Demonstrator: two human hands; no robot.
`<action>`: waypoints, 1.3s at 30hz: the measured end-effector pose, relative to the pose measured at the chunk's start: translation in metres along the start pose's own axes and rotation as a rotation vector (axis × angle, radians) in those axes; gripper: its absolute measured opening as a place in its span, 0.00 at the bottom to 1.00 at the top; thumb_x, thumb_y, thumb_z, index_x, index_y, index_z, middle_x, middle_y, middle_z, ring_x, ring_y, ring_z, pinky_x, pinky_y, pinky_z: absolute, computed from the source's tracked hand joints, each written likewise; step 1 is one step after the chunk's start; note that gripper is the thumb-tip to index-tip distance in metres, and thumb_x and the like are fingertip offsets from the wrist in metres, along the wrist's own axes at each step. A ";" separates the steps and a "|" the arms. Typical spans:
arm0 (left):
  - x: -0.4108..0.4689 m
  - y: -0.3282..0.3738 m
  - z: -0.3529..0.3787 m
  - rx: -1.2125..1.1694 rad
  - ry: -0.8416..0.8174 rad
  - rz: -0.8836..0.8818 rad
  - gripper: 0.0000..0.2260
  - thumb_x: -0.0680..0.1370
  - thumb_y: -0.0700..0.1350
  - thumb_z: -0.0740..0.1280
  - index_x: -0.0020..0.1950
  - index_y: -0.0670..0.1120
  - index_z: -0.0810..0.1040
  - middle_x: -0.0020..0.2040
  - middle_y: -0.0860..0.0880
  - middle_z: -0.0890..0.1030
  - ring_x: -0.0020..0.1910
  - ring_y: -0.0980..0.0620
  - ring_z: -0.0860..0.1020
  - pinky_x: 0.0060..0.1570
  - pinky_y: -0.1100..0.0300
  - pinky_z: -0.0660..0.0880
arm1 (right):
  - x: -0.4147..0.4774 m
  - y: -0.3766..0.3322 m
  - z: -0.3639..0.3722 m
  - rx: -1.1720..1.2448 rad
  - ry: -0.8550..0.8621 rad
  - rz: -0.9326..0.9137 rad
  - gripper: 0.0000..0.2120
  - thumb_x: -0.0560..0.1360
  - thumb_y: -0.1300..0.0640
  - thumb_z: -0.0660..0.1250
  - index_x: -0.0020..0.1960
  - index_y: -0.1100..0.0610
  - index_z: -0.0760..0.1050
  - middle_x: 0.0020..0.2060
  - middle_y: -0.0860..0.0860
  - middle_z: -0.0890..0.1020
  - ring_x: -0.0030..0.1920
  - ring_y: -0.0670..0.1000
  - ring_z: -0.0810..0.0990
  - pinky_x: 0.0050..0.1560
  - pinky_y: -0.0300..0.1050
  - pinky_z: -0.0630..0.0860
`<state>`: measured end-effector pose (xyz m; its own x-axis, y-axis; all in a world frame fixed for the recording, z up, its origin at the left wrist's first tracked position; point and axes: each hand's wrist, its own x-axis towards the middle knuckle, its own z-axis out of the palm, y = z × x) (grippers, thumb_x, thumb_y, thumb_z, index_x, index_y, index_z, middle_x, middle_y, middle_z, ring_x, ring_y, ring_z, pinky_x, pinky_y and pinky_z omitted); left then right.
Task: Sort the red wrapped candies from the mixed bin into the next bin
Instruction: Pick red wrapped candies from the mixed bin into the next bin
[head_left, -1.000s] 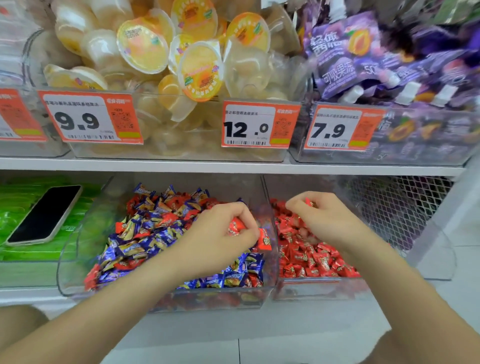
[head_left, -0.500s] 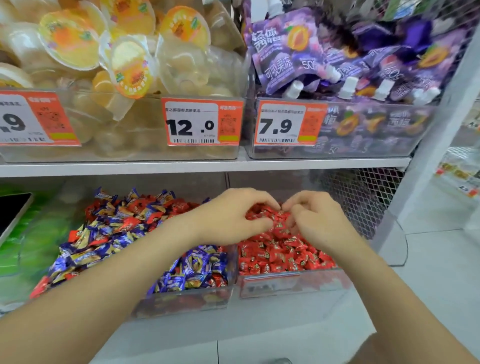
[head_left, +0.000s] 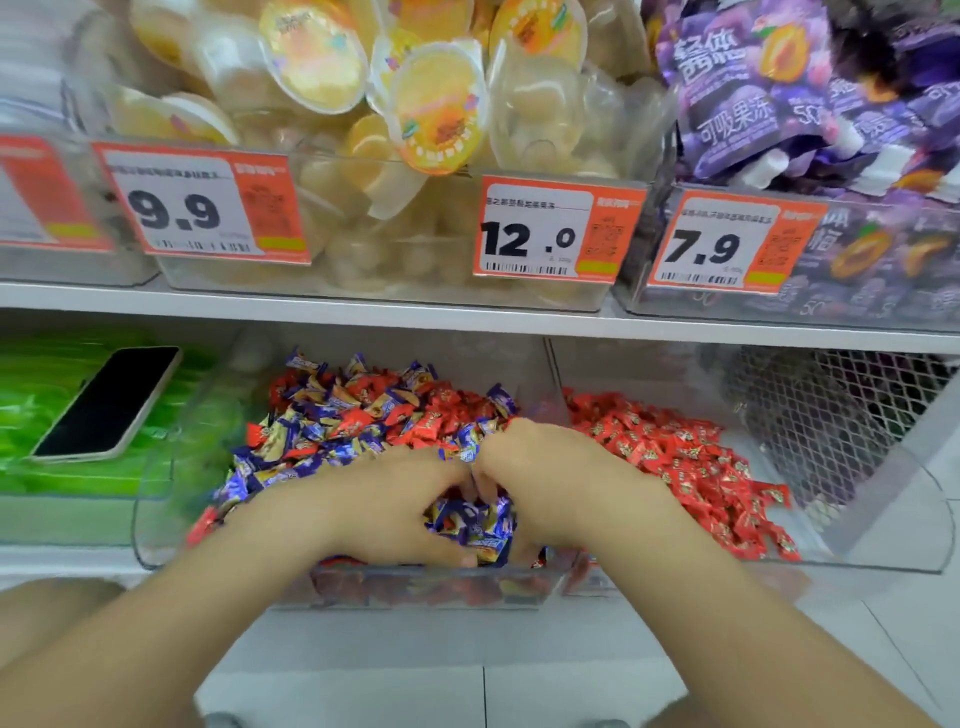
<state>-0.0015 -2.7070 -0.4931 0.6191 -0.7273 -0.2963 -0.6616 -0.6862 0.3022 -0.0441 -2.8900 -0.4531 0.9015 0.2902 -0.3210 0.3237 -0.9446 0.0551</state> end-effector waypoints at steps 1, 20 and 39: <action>0.003 -0.001 0.001 0.078 -0.033 -0.046 0.29 0.75 0.69 0.70 0.72 0.61 0.69 0.62 0.56 0.73 0.61 0.52 0.71 0.62 0.50 0.71 | 0.006 -0.005 0.000 -0.009 -0.045 0.000 0.20 0.73 0.64 0.77 0.63 0.56 0.78 0.55 0.56 0.77 0.53 0.61 0.81 0.44 0.49 0.71; -0.005 -0.015 0.002 0.129 0.081 0.047 0.19 0.73 0.67 0.74 0.59 0.60 0.82 0.52 0.59 0.76 0.56 0.53 0.70 0.53 0.51 0.66 | 0.028 -0.013 0.006 -0.078 -0.154 0.009 0.17 0.66 0.61 0.83 0.49 0.54 0.79 0.42 0.49 0.79 0.47 0.56 0.81 0.40 0.47 0.73; -0.010 -0.007 0.000 -0.003 0.451 0.002 0.13 0.75 0.62 0.72 0.55 0.60 0.76 0.45 0.60 0.78 0.42 0.60 0.77 0.45 0.53 0.78 | -0.020 0.015 -0.007 1.095 0.449 0.131 0.04 0.76 0.62 0.73 0.46 0.54 0.84 0.35 0.54 0.85 0.31 0.55 0.85 0.33 0.48 0.80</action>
<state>-0.0026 -2.6950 -0.4921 0.7408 -0.6593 0.1289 -0.6622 -0.6843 0.3054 -0.0550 -2.9086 -0.4391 1.0000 0.0032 -0.0009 0.0009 -0.5362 -0.8441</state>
